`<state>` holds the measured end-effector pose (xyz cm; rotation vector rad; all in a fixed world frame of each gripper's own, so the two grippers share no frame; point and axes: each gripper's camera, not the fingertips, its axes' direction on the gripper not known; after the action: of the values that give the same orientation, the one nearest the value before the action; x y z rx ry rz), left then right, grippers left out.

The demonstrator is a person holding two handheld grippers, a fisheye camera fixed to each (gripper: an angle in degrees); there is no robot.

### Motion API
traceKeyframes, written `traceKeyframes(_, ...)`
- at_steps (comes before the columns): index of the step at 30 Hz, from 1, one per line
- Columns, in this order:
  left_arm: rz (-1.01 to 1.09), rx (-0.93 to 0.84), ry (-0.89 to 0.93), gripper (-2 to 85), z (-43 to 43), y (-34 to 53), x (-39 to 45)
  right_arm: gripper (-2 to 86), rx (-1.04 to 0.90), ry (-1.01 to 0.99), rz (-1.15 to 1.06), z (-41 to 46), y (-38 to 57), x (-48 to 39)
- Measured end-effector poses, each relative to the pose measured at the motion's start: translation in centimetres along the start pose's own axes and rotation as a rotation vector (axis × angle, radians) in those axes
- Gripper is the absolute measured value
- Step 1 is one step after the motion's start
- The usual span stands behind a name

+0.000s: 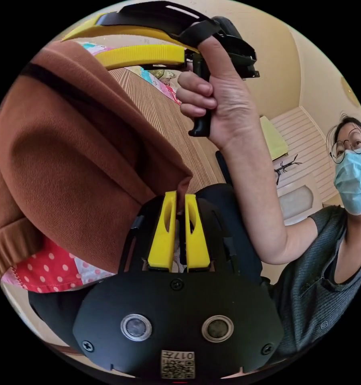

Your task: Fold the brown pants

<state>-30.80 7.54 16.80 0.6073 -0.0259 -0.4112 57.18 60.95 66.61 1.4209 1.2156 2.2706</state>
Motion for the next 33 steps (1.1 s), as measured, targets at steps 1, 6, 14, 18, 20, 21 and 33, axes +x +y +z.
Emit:
traceKeyframes(1,-0.013,0.000,0.024,4.2,0.1,0.1,-0.3,14.6,-0.013,0.013,-0.008,0.5,-0.1,-0.4)
traceKeyframes(6,0.010,-0.055,0.060,4.2,0.4,0.4,-0.4,9.8,-0.087,0.107,-0.029,3.8,-0.1,-2.7)
traceKeyframes(14,0.044,0.104,0.040,6.2,-4.4,2.7,0.2,3.0,0.006,0.560,0.046,5.0,1.9,-6.9)
traceKeyframes(18,-0.104,0.412,-0.203,9.9,-11.3,6.6,-0.7,2.7,0.168,0.503,0.188,2.8,4.5,-6.0)
traceKeyframes(20,-0.248,0.517,-0.384,12.0,-13.7,8.3,-1.3,2.6,0.228,0.458,0.245,1.9,5.8,-5.2)
traceKeyframes(21,-0.352,0.584,-0.488,13.4,-15.0,9.5,-1.7,2.5,0.265,0.426,0.263,1.5,6.7,-5.0)
traceKeyframes(33,-0.694,0.496,-0.464,6.1,-13.9,6.7,-10.5,2.2,0.389,0.588,0.148,0.8,12.4,-8.9)
